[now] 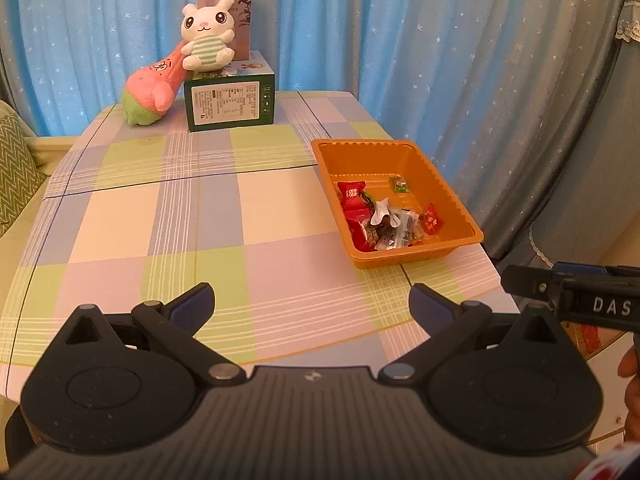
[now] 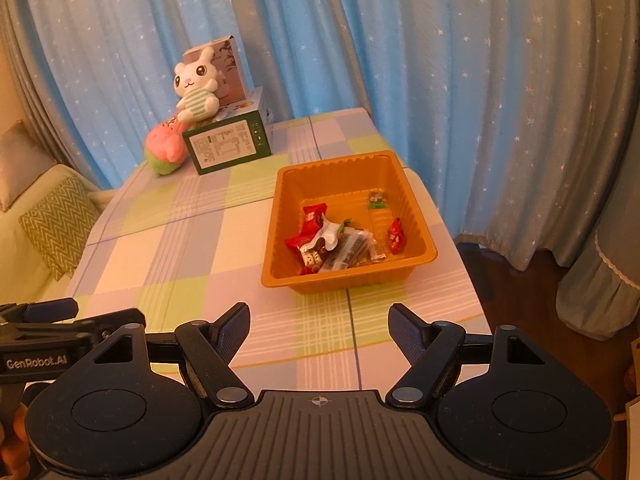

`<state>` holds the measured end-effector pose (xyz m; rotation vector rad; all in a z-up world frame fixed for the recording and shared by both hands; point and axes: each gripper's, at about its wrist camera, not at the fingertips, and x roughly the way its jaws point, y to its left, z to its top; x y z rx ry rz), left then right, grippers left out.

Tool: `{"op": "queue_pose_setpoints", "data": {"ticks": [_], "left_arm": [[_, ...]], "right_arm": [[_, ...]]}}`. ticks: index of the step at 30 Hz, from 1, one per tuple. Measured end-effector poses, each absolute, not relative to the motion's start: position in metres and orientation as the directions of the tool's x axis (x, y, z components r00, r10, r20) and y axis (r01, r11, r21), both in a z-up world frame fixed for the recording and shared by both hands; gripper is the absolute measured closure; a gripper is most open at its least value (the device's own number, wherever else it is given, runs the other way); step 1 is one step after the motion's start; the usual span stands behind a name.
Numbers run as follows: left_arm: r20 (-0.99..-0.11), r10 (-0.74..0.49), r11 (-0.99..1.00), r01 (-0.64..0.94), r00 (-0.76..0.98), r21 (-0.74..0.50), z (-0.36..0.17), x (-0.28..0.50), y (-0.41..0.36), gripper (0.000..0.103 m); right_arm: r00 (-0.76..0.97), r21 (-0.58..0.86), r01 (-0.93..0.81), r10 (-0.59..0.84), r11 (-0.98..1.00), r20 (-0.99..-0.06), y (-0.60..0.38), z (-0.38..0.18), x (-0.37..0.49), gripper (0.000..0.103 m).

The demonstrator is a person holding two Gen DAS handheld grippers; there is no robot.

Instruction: Organize snacks

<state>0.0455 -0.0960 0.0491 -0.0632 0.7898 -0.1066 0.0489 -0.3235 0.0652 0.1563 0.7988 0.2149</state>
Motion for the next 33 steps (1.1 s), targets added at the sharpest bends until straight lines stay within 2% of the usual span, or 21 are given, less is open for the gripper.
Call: {"op": "queue_pose_setpoints", "data": {"ticks": [33], "left_arm": [[-0.685,-0.105,0.994,0.054,0.721,-0.095,0.055,0.042,-0.092,0.0]], "right_arm": [[0.675,0.216,-0.149,0.259,0.965,-0.691,-0.312,0.069,0.047,0.027]]}}
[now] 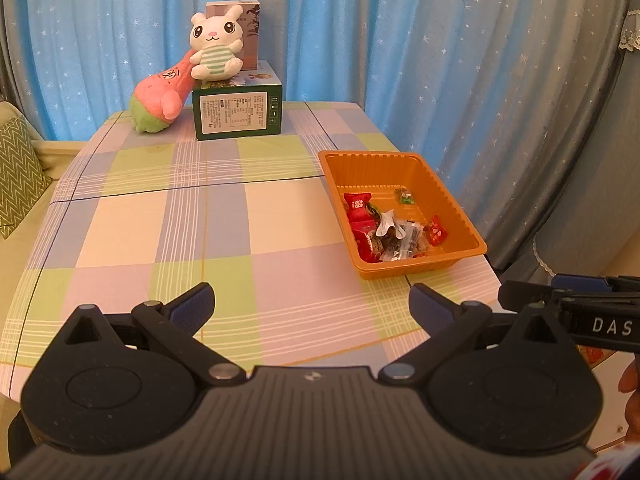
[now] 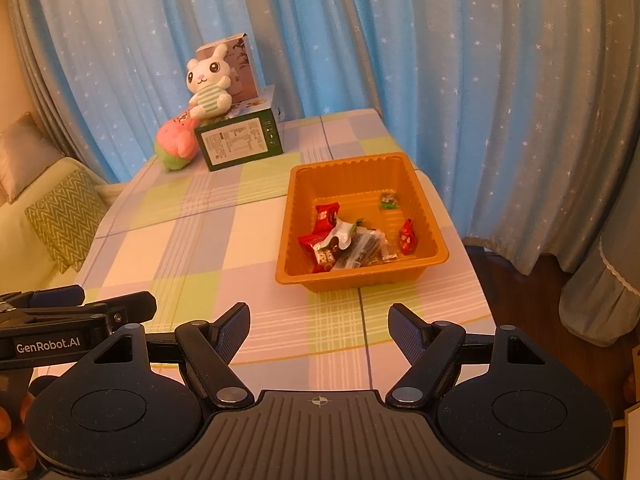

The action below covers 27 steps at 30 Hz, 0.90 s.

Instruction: Organize snacks

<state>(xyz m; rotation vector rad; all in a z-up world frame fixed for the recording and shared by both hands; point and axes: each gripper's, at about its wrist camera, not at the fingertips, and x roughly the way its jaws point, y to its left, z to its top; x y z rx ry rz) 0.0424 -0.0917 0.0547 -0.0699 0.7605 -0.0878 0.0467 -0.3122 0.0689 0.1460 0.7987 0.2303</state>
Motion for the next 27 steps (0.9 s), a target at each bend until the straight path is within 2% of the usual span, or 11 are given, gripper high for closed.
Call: {"op": "queue_pose_setpoints", "data": {"ticks": [27], "left_arm": [[-0.686,-0.112,0.993,0.064,0.719,-0.094,0.0557,0.0453,-0.095,0.0]], "right_arm": [[0.681,0.214,-0.143,0.253,0.966,-0.687,-0.3143,0.0725,0.0481,0.027]]}}
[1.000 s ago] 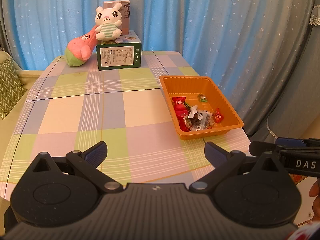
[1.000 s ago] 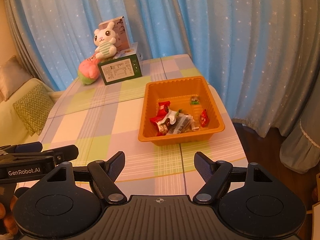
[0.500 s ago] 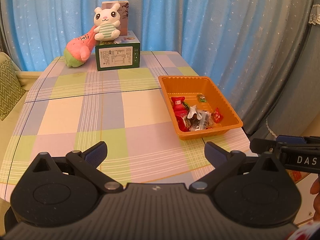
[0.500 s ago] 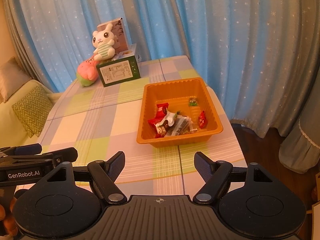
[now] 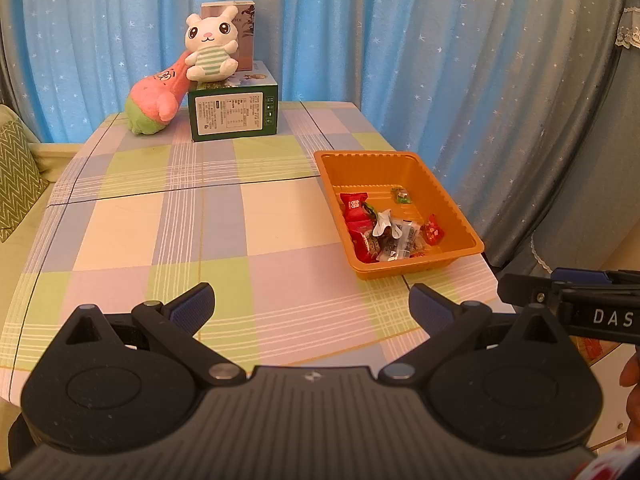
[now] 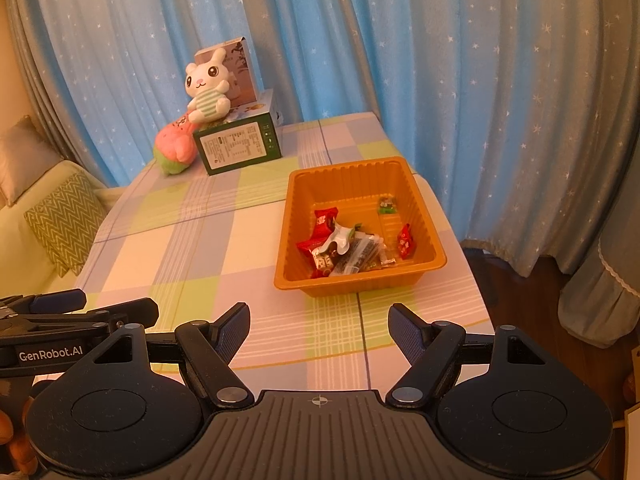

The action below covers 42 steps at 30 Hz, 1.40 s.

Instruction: Organize snacks

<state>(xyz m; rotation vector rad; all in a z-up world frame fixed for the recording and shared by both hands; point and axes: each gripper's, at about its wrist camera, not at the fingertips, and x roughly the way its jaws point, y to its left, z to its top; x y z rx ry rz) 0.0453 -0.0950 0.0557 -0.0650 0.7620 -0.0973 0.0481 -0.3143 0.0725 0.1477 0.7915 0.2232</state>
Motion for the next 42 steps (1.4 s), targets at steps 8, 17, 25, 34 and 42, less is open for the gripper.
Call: {"op": "queue_pose_setpoints", "data": {"ticks": [8,17,25,34,42], "left_arm": [[-0.686,-0.112,0.993,0.065,0.719,-0.095,0.0556,0.0452,-0.0949,0.0],[-0.687,-0.113,0.993,0.065,0.718,-0.095,0.0547,0.0454,-0.0953,0.0],[-0.687,-0.113,0.993,0.065,0.718,-0.095,0.0536,0.0448,-0.0951,0.0],[-0.688,-0.114,0.993,0.065,0.717,-0.096,0.0525,0.0446,-0.0954,0.0],[-0.685,-0.124,0.992,0.077,0.718,-0.099,0.0487,0.0417,-0.0966,0.0]], "right_arm": [[0.681,0.214,-0.143,0.254,0.966,-0.687,-0.3138,0.0721,0.048,0.027],[0.681,0.215,-0.142,0.253,0.966,-0.687,-0.3142,0.072,0.0482,0.027],[0.68,0.215,-0.144,0.254,0.966,-0.688,-0.3148,0.072,0.0484,0.027],[0.68,0.216,-0.144,0.255,0.966,-0.687,-0.3154,0.072,0.0487,0.027],[0.68,0.216,-0.142,0.254,0.966,-0.688,-0.3153,0.0715,0.0474,0.027]]}}
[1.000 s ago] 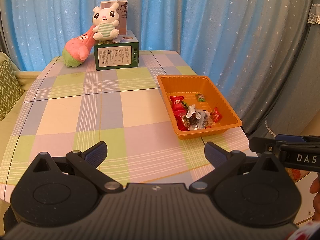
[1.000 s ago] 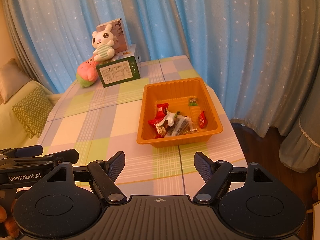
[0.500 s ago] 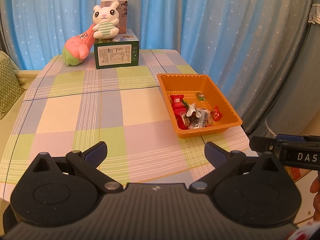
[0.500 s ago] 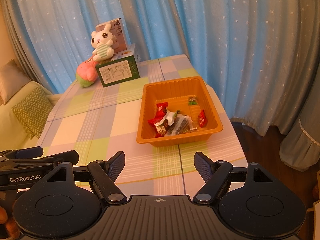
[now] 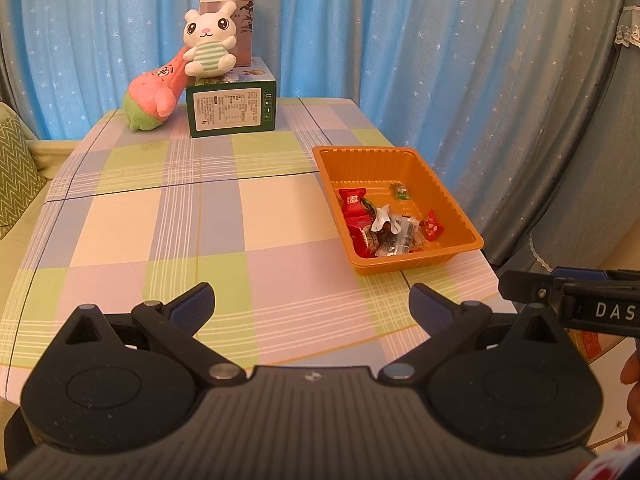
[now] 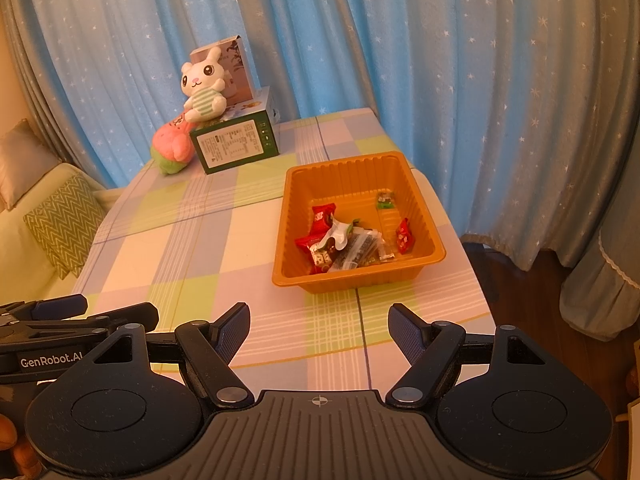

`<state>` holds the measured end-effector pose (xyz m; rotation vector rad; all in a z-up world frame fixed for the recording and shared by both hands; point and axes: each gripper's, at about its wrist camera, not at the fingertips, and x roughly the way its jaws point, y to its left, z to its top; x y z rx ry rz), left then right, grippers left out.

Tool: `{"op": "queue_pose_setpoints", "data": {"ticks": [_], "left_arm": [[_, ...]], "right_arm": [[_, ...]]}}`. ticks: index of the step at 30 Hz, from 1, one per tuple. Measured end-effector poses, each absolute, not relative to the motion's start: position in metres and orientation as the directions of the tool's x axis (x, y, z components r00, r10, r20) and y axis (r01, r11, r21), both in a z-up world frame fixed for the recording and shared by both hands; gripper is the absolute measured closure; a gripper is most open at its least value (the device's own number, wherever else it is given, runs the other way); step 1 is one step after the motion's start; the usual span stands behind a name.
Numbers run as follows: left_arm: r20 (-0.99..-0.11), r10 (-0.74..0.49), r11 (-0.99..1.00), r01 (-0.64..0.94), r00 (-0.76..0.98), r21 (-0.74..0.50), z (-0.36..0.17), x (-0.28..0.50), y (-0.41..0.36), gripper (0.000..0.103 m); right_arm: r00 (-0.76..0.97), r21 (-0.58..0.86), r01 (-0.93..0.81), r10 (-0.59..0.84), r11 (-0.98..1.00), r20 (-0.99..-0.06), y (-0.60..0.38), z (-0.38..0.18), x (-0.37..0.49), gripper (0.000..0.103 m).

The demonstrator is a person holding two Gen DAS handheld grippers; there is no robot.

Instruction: Organize snacks

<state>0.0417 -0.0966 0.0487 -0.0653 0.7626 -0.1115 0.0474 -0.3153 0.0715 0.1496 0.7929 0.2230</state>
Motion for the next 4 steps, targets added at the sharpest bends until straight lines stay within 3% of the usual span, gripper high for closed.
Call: {"op": "queue_pose_setpoints", "data": {"ticks": [4], "left_arm": [[-0.678,-0.139,0.989,0.074,0.722,-0.124,0.0473,0.0409,-0.0939,0.0]], "right_arm": [[0.68,0.216,-0.143,0.255,0.966,-0.688,-0.3158,0.0714,0.0479,0.027]]}}
